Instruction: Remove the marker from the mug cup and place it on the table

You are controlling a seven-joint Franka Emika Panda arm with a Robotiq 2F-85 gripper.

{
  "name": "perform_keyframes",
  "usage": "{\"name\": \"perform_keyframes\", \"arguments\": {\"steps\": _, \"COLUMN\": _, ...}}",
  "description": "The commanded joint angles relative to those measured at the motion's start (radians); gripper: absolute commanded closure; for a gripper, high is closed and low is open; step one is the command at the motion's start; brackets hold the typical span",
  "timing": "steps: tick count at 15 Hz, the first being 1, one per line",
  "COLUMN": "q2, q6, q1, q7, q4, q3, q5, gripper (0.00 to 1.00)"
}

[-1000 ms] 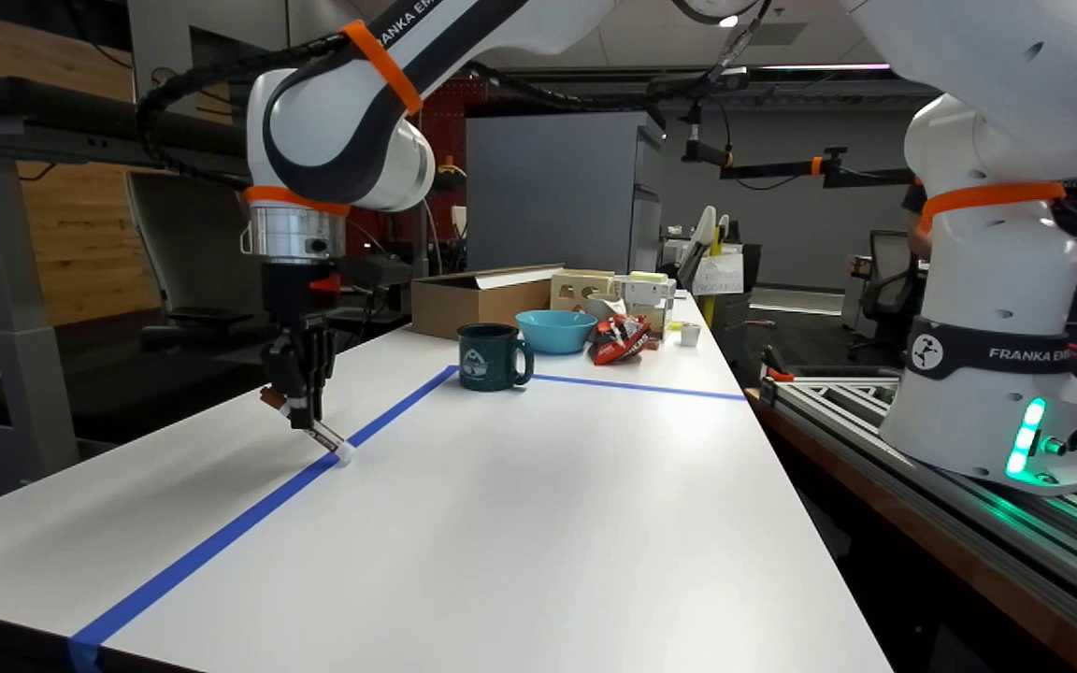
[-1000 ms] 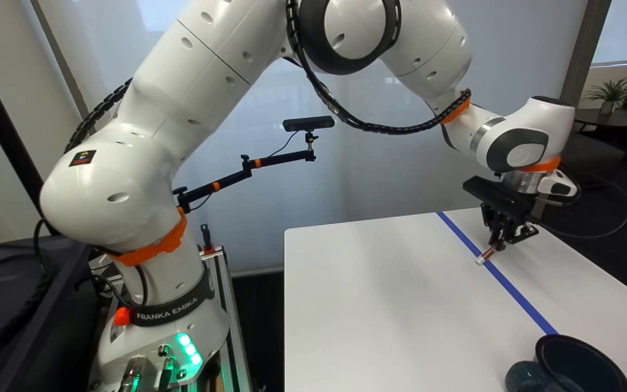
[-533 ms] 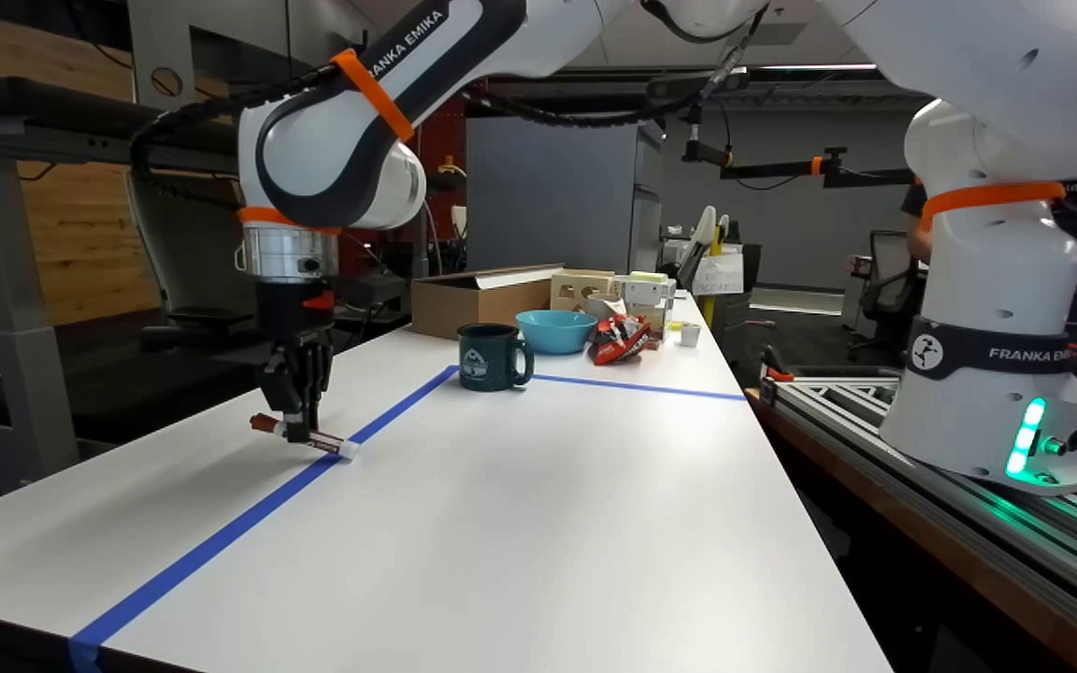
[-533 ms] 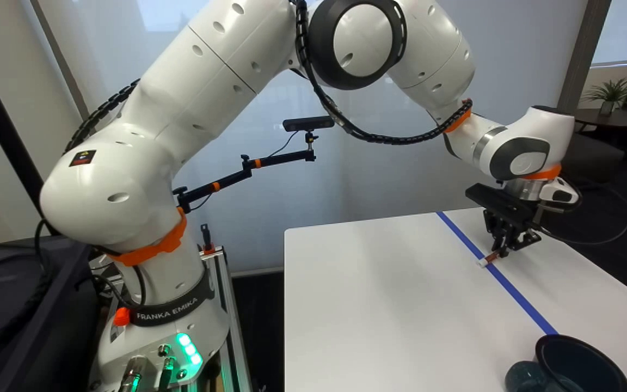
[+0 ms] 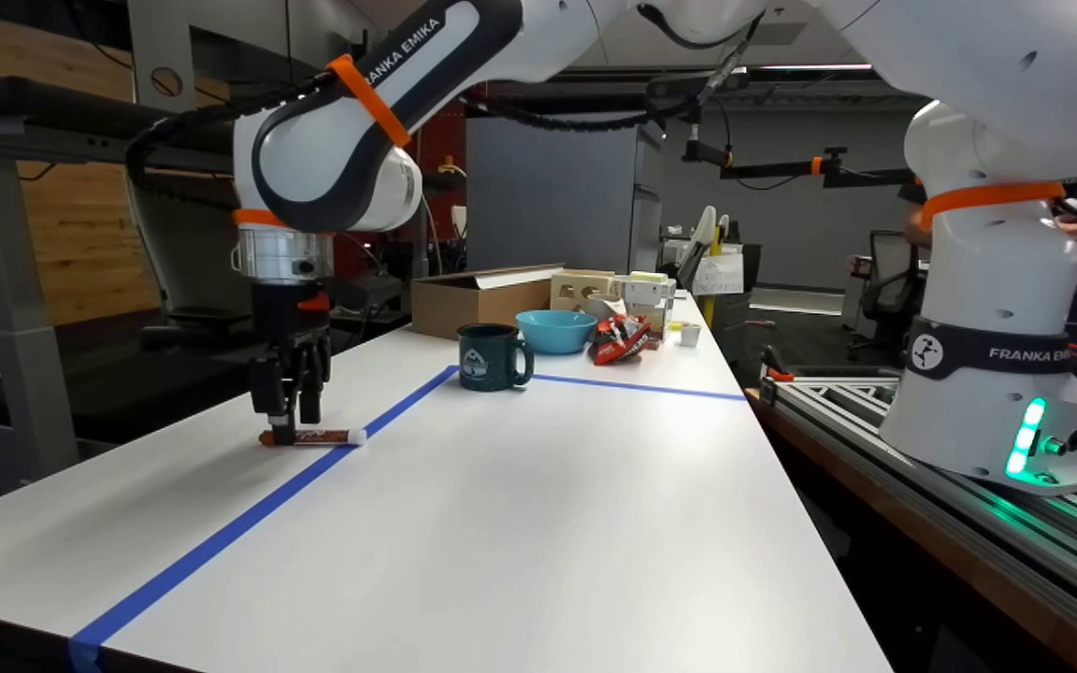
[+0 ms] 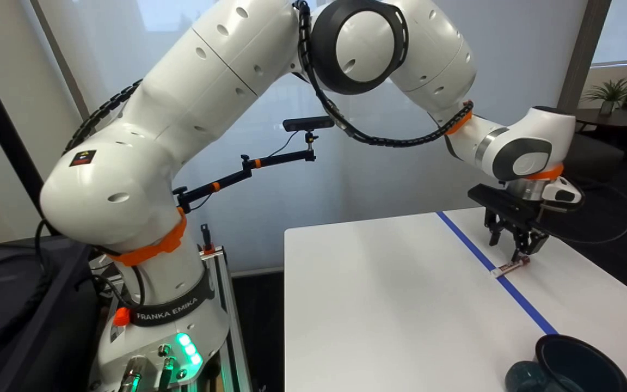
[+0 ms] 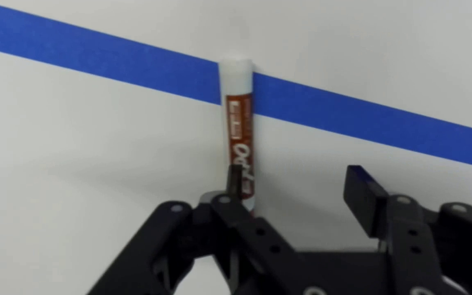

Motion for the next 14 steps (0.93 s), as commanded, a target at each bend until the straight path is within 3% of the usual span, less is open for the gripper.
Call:
{"name": "perform_keyframes", "arguments": {"steps": 1, "q2": -0.056, "q6": 0.001, "q1": 0.013, "q7": 0.036, "q4": -0.023, "q3": -0.009, "q5": -0.026, "gripper": 0.03}}
{"name": "perform_keyframes", "arguments": {"steps": 6, "q2": -0.187, "q6": 0.020, "q1": 0.012, "q7": 0.036, "q4": -0.126, "q3": -0.013, "q5": -0.027, "gripper": 0.00}}
{"name": "perform_keyframes", "arguments": {"steps": 14, "q2": -0.553, "q6": -0.005, "q1": -0.068, "q7": -0.102, "q4": -0.456, "q3": 0.007, "q5": 0.021, "gripper": 0.00}}
